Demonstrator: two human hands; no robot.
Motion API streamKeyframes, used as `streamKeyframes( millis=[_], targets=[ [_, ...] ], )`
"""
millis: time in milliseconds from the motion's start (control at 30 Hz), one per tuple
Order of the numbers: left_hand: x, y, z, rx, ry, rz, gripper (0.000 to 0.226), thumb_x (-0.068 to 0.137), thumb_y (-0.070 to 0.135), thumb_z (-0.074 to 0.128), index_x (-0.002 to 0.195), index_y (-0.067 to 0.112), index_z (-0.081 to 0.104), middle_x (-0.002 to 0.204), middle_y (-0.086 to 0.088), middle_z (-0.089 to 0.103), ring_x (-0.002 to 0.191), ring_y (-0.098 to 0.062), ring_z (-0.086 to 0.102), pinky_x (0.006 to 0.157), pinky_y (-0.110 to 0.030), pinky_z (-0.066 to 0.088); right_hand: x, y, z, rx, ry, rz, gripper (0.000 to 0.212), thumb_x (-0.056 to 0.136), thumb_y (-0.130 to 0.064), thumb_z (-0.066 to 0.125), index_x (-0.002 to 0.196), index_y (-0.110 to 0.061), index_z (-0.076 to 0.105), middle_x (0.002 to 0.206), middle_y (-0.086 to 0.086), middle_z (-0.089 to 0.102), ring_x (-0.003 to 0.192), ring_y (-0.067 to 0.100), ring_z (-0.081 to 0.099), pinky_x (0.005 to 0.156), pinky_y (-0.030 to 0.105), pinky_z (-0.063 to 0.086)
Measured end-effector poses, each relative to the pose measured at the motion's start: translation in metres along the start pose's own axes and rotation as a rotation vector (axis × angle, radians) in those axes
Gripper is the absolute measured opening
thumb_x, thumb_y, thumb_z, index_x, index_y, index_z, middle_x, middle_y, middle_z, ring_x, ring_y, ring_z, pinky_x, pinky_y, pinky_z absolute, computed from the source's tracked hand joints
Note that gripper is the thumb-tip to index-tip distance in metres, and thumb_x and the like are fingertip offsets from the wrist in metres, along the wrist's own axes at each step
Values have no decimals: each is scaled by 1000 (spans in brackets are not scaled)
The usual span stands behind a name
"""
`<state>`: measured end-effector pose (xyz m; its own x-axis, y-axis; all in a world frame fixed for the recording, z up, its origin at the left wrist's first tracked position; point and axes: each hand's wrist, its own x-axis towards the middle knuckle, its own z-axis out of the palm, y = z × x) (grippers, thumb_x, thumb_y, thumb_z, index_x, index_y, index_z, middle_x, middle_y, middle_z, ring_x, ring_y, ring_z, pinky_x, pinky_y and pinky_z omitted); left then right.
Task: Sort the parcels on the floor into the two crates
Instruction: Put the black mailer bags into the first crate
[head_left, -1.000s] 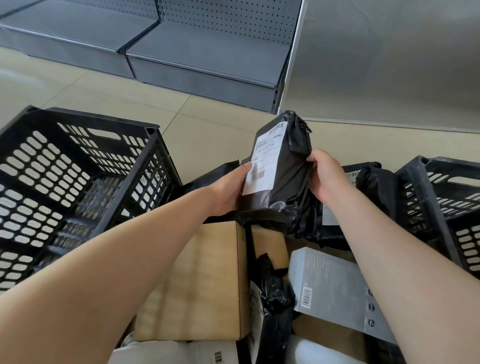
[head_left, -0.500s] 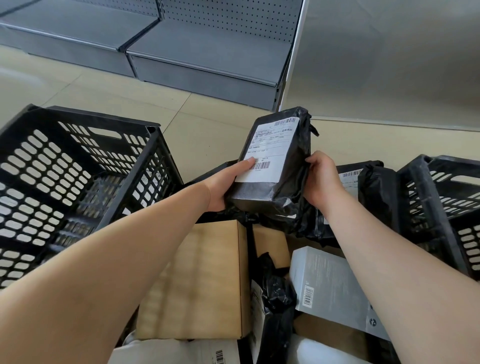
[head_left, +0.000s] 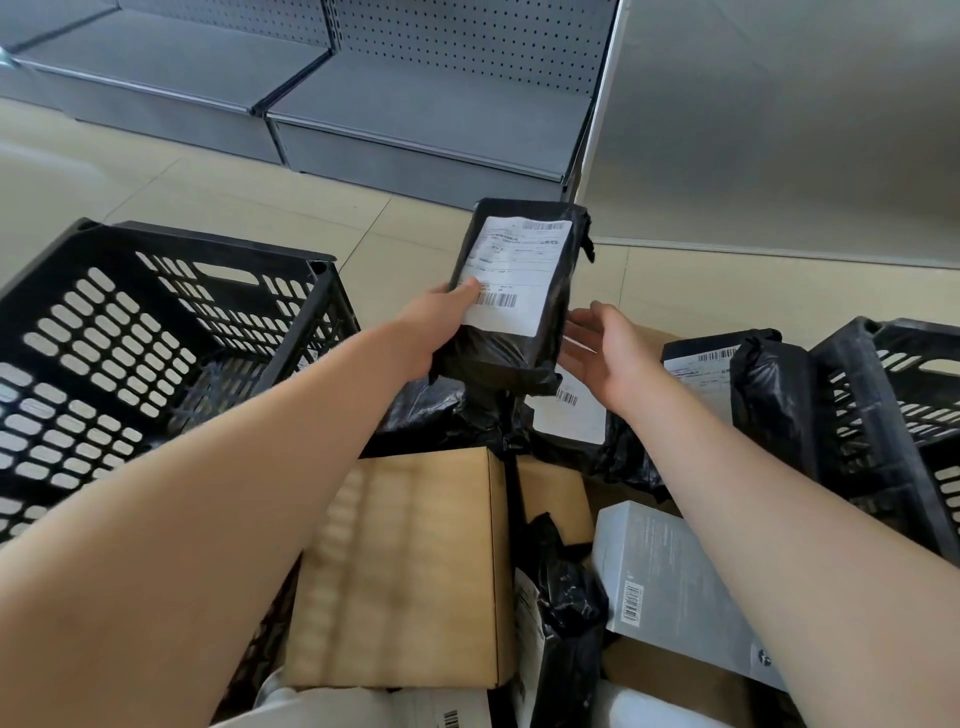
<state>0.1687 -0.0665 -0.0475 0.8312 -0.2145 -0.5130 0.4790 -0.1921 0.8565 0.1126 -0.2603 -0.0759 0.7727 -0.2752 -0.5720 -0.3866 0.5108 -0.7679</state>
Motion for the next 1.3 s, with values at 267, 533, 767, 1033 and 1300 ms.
streamKeyframes(
  millis=[267,533,767,1033,1300],
  targets=[
    [-13,36,-81,52,128,159,29,100,40,52,120,22,61,97,0,75,87,-22,74,84,-41,59,-8,14,40,-88,-105,32,25,105,-28,46,96,-7,56,100,16,67,83,30,64,68,36,62],
    [-38,30,-205,-14,336,243,18,101,34,51,102,22,65,77,12,76,67,-3,72,56,-19,57,-41,62,110,-281,-240,72,18,104,-22,46,111,-7,53,109,17,65,87,28,61,75,39,62],
    [-36,-53,-367,1,527,172,53,73,60,76,111,24,70,93,9,76,70,-8,73,42,-45,56,-68,96,178,-435,-344,12,29,100,-30,54,125,-17,48,118,10,61,99,22,64,81,39,62],
    [-61,-101,-367,143,698,23,54,96,48,56,130,6,54,60,8,67,41,9,57,34,-10,43,-79,143,220,-643,-360,5,79,86,-61,59,150,-29,25,138,3,48,117,25,57,98,46,53],
    [-29,-162,-385,-35,689,-27,38,88,38,68,121,19,67,113,-13,70,77,-16,73,64,-44,61,-85,159,227,-816,-385,-136,66,96,-51,49,150,-21,26,134,4,57,117,25,60,87,41,53]
  ],
)
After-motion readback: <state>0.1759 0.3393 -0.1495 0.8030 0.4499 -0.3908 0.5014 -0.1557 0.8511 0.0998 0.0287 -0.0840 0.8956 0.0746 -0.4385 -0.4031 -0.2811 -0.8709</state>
